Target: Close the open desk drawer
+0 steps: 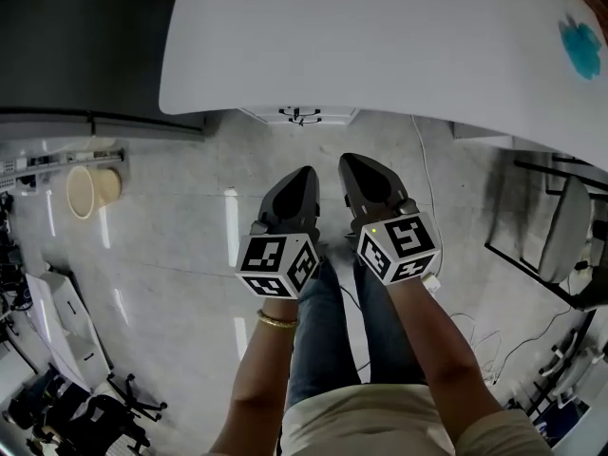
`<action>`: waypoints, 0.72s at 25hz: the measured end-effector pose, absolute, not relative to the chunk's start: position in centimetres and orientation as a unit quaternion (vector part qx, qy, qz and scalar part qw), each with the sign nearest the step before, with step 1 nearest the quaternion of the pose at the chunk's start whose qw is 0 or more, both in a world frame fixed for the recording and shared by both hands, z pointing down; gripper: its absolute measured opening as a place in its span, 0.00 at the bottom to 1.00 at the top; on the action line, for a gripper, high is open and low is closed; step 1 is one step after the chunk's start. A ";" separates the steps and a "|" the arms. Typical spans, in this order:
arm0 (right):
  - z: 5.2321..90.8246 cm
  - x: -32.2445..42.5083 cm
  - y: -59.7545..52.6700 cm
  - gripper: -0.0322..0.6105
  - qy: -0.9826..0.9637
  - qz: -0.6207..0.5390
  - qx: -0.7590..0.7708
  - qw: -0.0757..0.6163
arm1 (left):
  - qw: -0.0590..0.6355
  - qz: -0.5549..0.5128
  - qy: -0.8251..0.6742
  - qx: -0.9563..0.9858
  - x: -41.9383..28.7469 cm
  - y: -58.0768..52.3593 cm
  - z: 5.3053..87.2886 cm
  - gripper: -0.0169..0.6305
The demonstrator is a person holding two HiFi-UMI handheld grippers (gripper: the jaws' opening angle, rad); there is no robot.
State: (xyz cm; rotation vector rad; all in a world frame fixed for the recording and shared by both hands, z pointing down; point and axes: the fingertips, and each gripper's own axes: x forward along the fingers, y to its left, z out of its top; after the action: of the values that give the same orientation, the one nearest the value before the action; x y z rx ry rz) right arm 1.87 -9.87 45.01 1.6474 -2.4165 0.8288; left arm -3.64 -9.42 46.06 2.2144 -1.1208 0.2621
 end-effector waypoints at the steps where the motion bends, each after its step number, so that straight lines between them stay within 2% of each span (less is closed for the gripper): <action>1: 44.5 2.0 -9.5 0.05 -0.795 0.272 0.539 0.053 | 0.318 0.100 -0.427 0.841 -3.6 -9.0 45.6 0.02; 8: 42.2 2.1 -7.7 0.05 -0.823 0.260 0.500 0.071 | 0.310 0.100 -0.442 0.836 -3.0 -7.3 43.1 0.02; 18: 34.3 3.3 -4.9 0.05 -0.852 0.229 0.465 0.071 | 0.293 0.089 -0.447 0.840 -0.9 -4.5 35.7 0.02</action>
State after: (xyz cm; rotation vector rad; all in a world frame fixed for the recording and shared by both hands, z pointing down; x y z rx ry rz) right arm 3.28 -4.88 34.29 1.3973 -2.5629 0.6901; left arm -0.89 -4.49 35.68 2.2379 -1.1913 0.2373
